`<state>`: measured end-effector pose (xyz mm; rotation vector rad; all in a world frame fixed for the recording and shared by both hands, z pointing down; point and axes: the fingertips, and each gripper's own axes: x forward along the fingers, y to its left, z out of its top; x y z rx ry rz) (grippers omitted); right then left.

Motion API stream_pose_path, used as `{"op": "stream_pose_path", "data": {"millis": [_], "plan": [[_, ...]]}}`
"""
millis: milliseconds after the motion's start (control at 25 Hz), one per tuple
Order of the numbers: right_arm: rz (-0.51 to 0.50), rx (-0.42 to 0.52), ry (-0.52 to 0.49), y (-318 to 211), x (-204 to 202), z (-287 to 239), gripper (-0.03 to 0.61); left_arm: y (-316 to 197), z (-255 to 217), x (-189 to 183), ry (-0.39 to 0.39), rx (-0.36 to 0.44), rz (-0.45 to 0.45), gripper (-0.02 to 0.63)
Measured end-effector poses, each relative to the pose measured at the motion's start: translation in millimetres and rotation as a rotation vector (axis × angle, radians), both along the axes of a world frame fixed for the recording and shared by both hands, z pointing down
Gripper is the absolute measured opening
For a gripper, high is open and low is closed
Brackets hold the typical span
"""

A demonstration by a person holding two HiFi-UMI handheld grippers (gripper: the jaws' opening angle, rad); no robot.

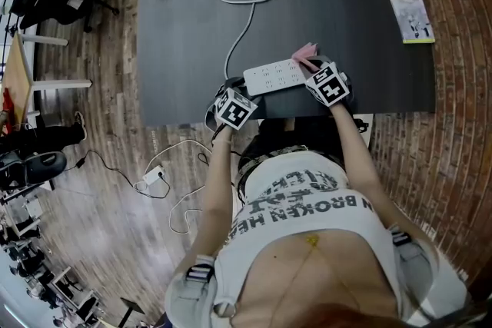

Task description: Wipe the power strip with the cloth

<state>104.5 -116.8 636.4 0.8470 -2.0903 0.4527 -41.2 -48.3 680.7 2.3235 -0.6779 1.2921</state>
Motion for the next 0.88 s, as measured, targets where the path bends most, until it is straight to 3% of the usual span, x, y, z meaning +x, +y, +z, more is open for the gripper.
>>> {"op": "stream_pose_path", "data": {"millis": [240, 880], "plan": [[0.058, -0.003, 0.009, -0.9, 23.4, -0.2, 0.017, 0.2, -0.3, 1.2, 0.004, 0.002, 0.001, 0.296], [0.095, 0.012, 0.011, -0.5, 21.9, -1.0, 0.017, 2.2, -1.6, -1.4, 0.014, 0.008, 0.002, 0.296]]}}
